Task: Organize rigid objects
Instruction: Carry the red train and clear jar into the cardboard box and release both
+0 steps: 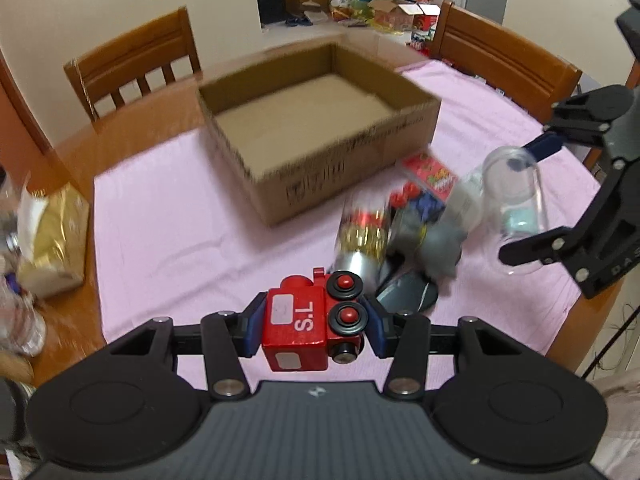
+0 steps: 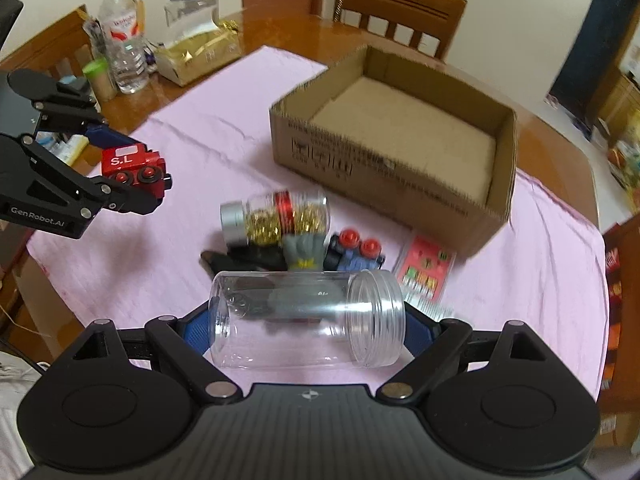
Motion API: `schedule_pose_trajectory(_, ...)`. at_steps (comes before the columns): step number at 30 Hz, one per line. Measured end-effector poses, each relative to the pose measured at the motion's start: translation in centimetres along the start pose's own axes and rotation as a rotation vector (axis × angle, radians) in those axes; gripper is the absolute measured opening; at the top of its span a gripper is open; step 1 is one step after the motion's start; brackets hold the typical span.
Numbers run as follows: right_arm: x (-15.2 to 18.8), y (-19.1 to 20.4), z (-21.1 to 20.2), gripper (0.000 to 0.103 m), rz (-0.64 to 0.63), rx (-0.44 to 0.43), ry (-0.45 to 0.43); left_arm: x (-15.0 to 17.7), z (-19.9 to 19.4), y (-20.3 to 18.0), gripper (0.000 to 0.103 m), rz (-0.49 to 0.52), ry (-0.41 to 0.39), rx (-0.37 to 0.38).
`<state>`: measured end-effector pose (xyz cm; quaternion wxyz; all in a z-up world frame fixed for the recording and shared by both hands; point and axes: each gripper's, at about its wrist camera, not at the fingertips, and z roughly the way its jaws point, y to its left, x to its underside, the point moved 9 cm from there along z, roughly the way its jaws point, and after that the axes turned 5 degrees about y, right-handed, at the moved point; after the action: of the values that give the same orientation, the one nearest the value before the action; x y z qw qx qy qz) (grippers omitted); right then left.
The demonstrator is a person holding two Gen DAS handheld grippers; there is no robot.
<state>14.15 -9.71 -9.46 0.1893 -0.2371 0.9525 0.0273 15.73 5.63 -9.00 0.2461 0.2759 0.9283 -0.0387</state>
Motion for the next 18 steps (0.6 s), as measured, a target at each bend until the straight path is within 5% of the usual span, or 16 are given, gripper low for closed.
schedule_pose_trajectory(9, -3.4, -2.6, -1.2, 0.093, -0.043, -0.035, -0.067, -7.0, -0.6, -0.3, 0.048, -0.009, -0.087, -0.01)
schedule_pose_trajectory(18, -6.1, -5.3, -1.0, 0.093, -0.065, -0.02, -0.109, -13.6, 3.5, 1.8, 0.048, -0.069, -0.132, -0.052)
